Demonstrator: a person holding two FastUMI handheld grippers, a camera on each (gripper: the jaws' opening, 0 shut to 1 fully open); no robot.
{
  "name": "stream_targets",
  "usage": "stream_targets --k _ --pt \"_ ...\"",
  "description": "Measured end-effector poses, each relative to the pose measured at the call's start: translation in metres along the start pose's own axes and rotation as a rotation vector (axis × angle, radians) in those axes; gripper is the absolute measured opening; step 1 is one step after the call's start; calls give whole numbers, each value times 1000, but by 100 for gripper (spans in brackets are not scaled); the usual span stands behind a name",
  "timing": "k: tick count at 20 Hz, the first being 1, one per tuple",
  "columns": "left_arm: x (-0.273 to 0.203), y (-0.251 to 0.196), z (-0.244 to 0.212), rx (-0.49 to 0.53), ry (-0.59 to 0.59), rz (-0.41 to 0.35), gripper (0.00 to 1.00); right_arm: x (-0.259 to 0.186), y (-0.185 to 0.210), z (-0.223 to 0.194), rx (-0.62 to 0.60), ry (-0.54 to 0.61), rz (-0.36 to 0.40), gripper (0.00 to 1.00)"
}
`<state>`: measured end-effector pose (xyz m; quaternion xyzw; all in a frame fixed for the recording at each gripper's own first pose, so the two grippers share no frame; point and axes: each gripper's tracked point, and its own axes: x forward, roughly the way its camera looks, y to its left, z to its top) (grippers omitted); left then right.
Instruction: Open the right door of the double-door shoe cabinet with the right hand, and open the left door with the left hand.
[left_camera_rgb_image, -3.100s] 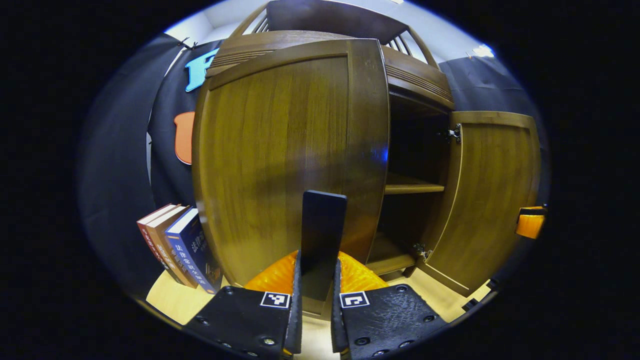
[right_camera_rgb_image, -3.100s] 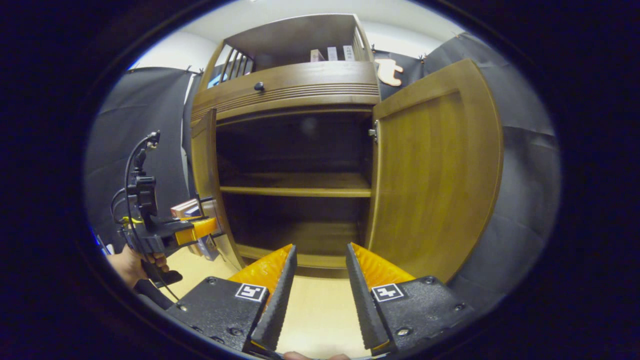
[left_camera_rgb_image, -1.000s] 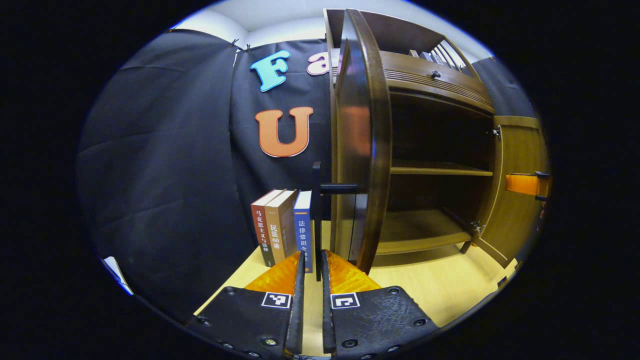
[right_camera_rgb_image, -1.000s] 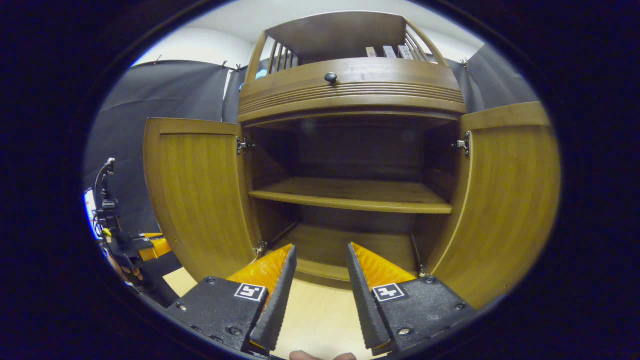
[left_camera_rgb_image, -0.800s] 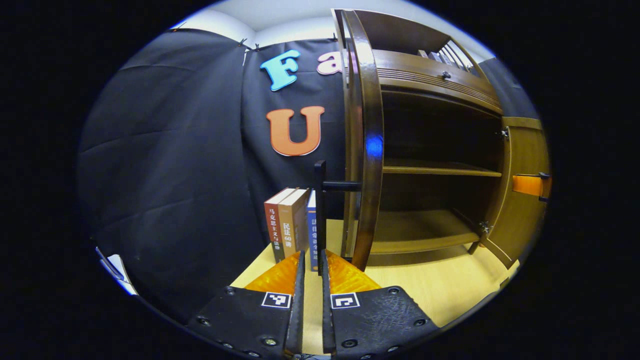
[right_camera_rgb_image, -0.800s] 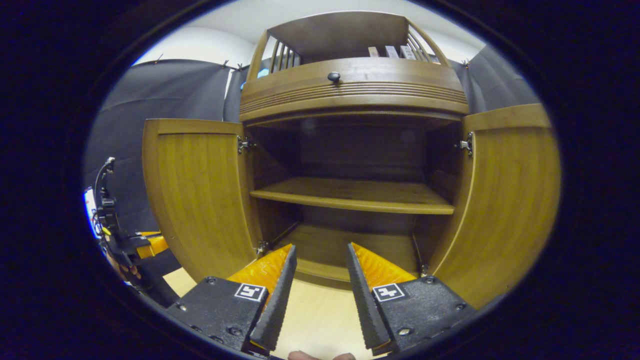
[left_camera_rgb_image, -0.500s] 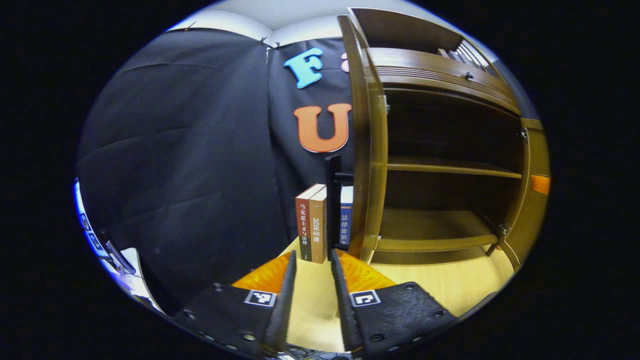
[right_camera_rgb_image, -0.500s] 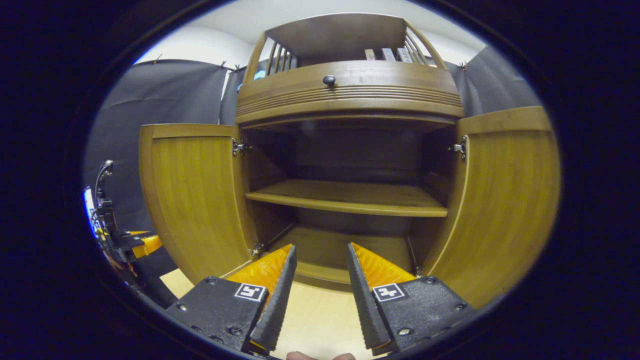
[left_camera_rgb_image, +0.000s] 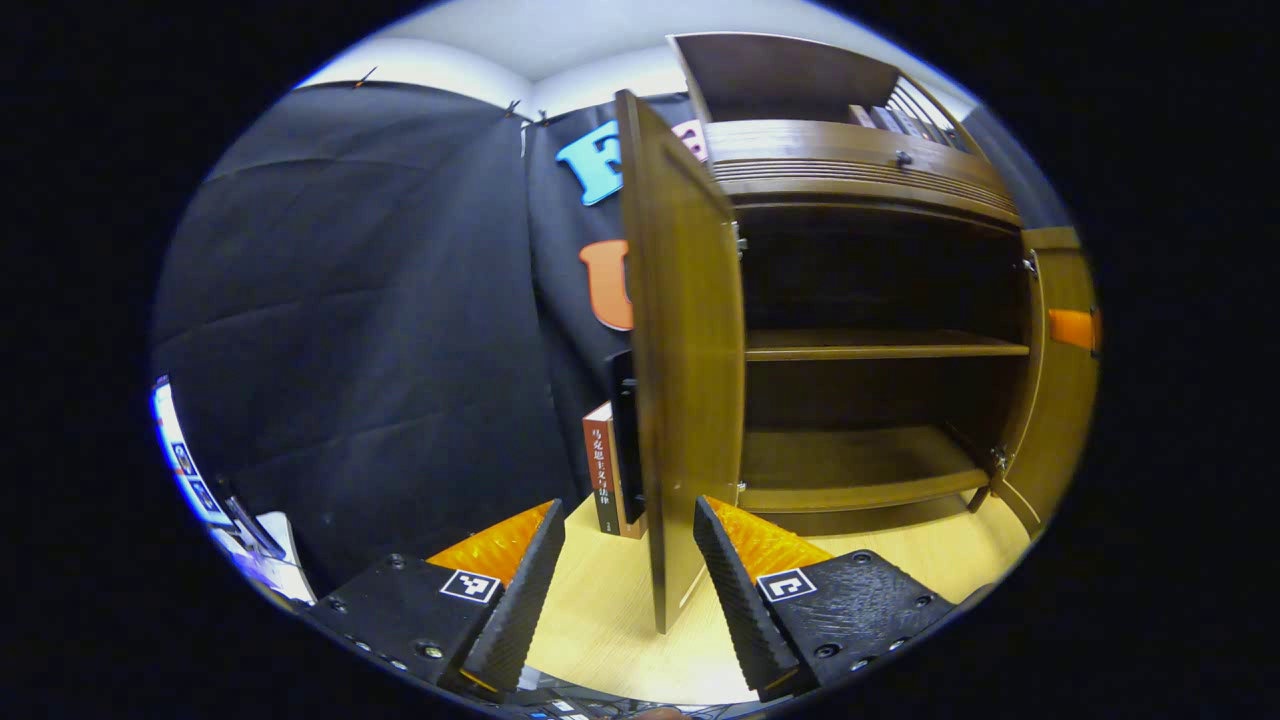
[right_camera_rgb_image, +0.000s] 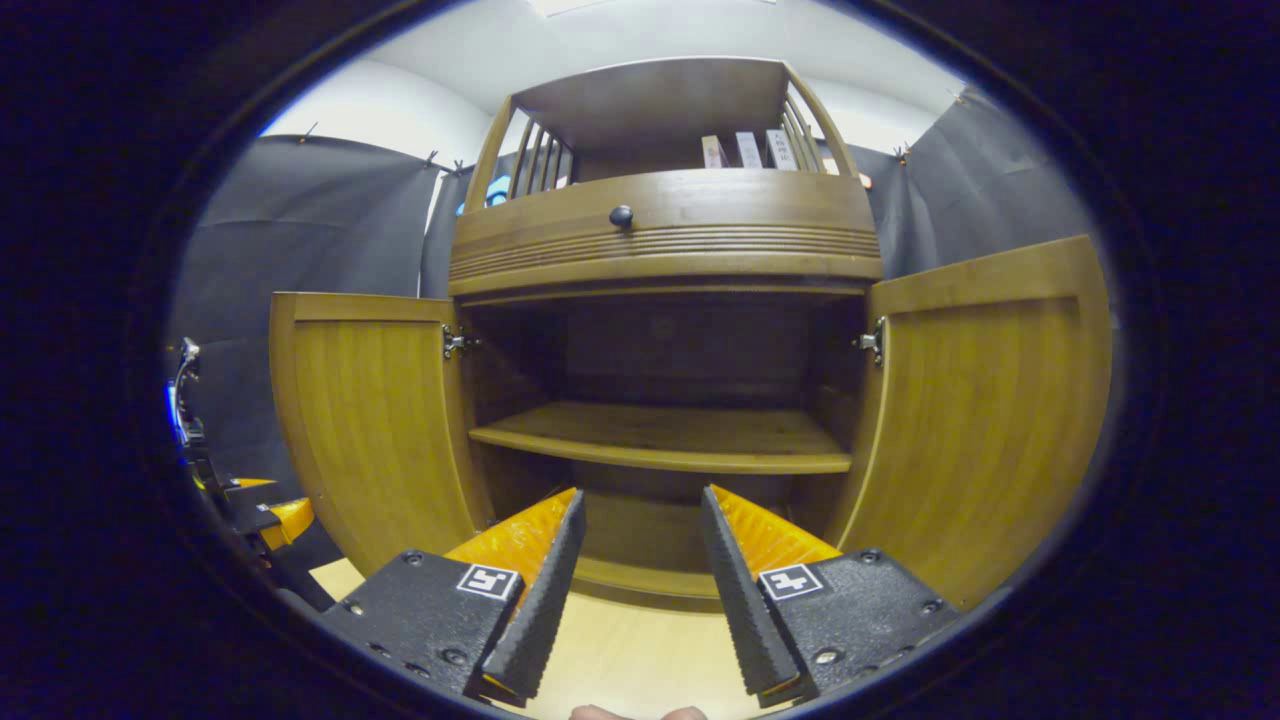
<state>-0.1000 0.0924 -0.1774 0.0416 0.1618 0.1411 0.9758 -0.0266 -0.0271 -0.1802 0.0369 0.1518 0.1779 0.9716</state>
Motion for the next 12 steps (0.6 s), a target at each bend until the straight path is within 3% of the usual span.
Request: stream_targets --k 1,2,3,6,8,9,10,12 --pt "-1 -7 9 6 -18 -19 79 -3 -4 4 -9 -11 -10 76" --pt "-4 -16 17 2 -35 -40 92 -5 -7 8 -13 -20 -16 77" --pt "-3 -25 25 -7 -51 -65 94 -7 -10 12 -10 -31 -19 77" --pt "-6 -49 52 -30 -100 -115 94 -12 -20 23 -3 -56 -44 90" --pt "-8 -62 63 -48 -122 -151 95 -16 -28 26 -1 -59 -61 92" --pt "-9 -70 70 -55 -133 -170 90 -19 -33 26 -2 -60 -70 95" --pt "-10 -78 77 -57 -138 -186 96 -21 -36 28 -1 -62 -78 95" --pt "-10 -92 89 -65 -156 -215 96 -24 -42 29 0 -65 -92 93"
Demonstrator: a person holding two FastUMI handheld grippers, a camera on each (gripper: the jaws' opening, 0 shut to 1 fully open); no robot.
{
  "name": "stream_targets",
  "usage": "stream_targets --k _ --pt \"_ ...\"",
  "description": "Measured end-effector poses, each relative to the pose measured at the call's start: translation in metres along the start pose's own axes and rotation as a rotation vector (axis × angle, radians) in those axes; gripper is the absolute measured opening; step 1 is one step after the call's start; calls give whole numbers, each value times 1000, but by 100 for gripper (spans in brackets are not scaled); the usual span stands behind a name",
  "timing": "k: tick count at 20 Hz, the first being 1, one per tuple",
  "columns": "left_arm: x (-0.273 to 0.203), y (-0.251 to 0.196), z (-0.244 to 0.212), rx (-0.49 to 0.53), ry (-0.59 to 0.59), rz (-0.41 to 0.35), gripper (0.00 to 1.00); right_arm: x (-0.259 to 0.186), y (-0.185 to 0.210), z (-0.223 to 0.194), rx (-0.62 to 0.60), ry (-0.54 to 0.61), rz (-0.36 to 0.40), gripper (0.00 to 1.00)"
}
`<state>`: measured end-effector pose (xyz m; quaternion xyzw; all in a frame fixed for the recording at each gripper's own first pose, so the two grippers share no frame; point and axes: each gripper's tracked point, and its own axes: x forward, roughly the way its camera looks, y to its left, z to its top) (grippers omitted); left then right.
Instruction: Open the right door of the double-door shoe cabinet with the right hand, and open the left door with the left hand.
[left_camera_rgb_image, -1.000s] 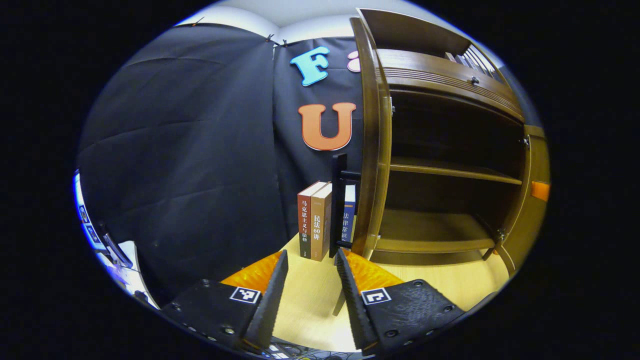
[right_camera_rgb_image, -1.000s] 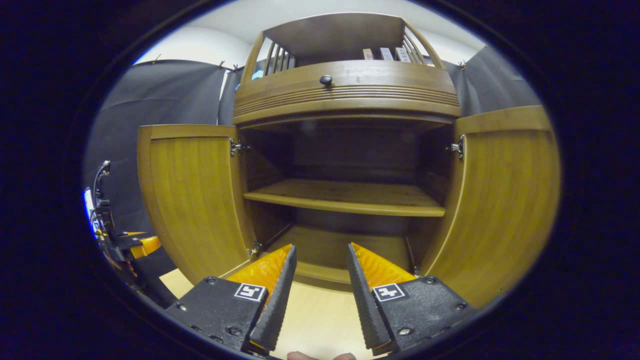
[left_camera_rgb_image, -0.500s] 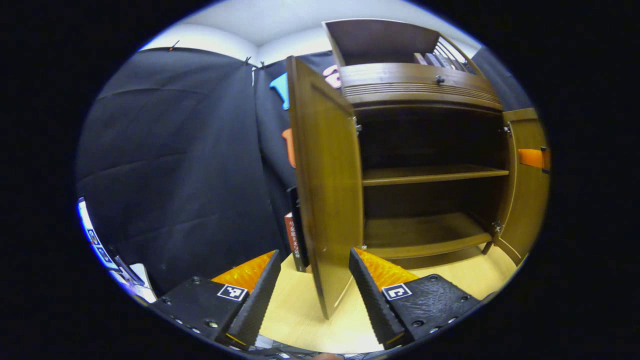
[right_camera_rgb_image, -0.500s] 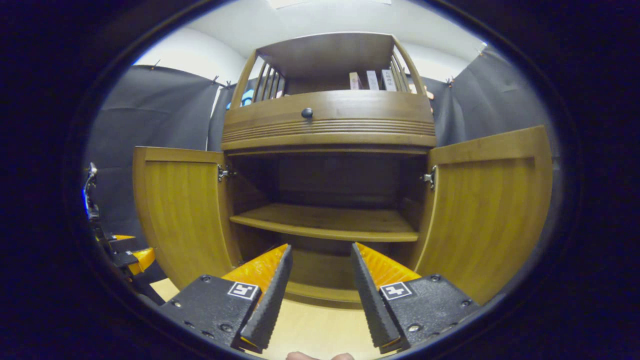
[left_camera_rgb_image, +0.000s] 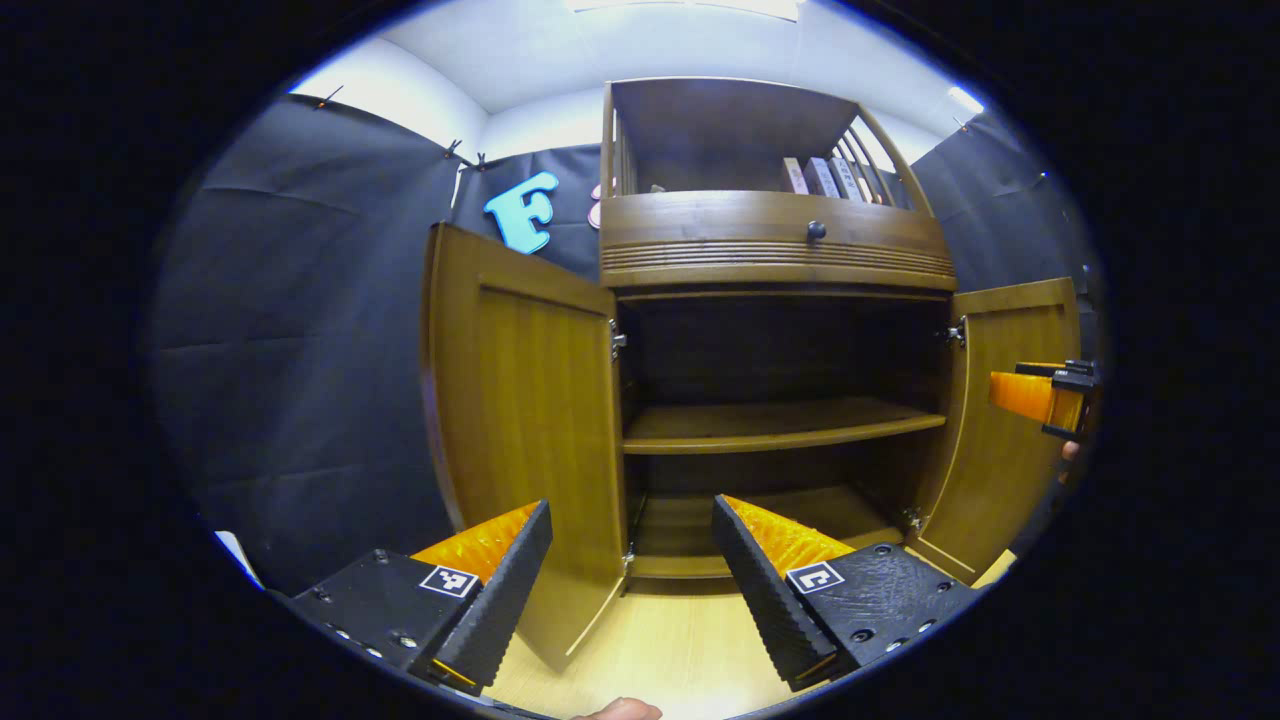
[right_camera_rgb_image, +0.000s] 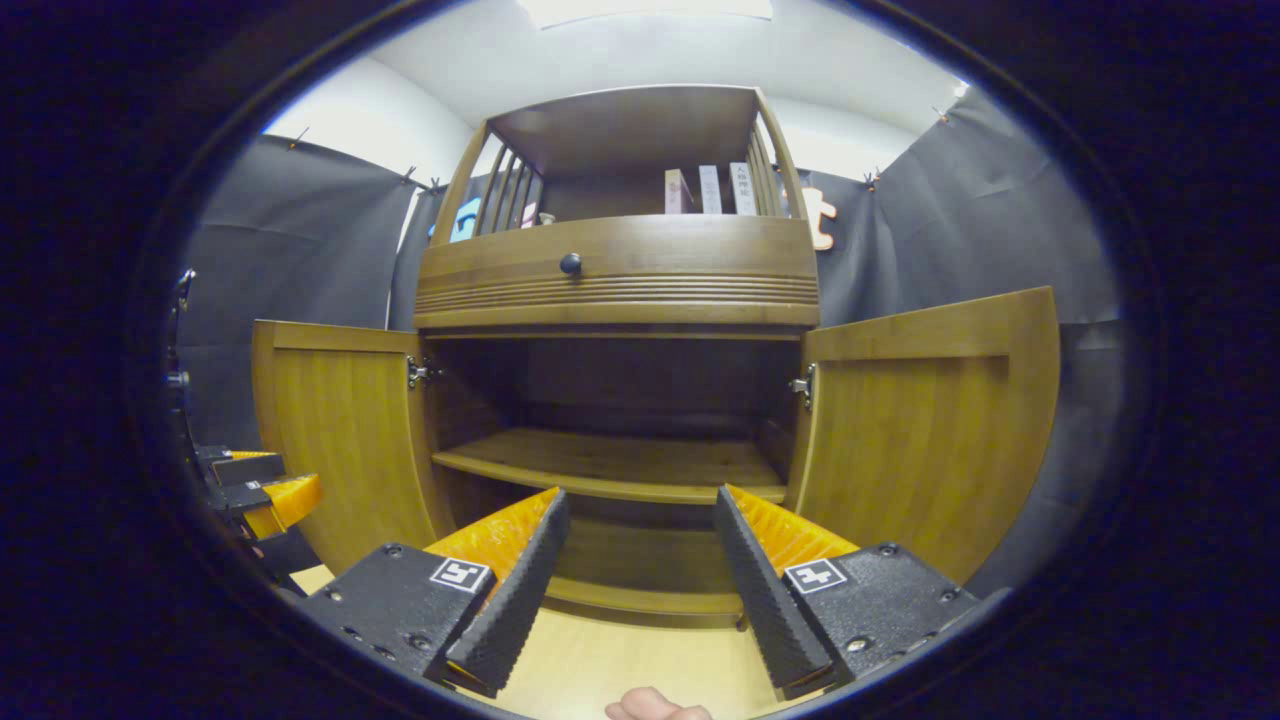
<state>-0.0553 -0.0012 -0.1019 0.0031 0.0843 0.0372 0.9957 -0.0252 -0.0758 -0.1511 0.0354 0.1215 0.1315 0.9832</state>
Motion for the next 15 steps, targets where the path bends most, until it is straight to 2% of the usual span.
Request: stream_targets --k 1,2,4,5,7,8,15 --pt "2 -8 5 -9 -5 -18 96 -2 -4 0 -1 0 -9 93" --pt "3 -15 9 -19 -11 -30 100 -3 -7 0 0 0 -15 93" --pt "9 -21 17 -32 -22 -45 100 -5 -14 -1 3 4 -31 95" --pt "11 -26 23 -35 -30 -55 96 -6 -18 -2 5 8 -41 93" --pt "16 -34 31 -31 -43 -65 100 -8 -24 -5 7 18 -50 93" --pt "16 -38 36 -29 -49 -70 96 -10 -27 -6 9 21 -53 93" --pt "10 -56 56 -14 -104 -88 96 -20 -31 -4 21 12 -56 93"
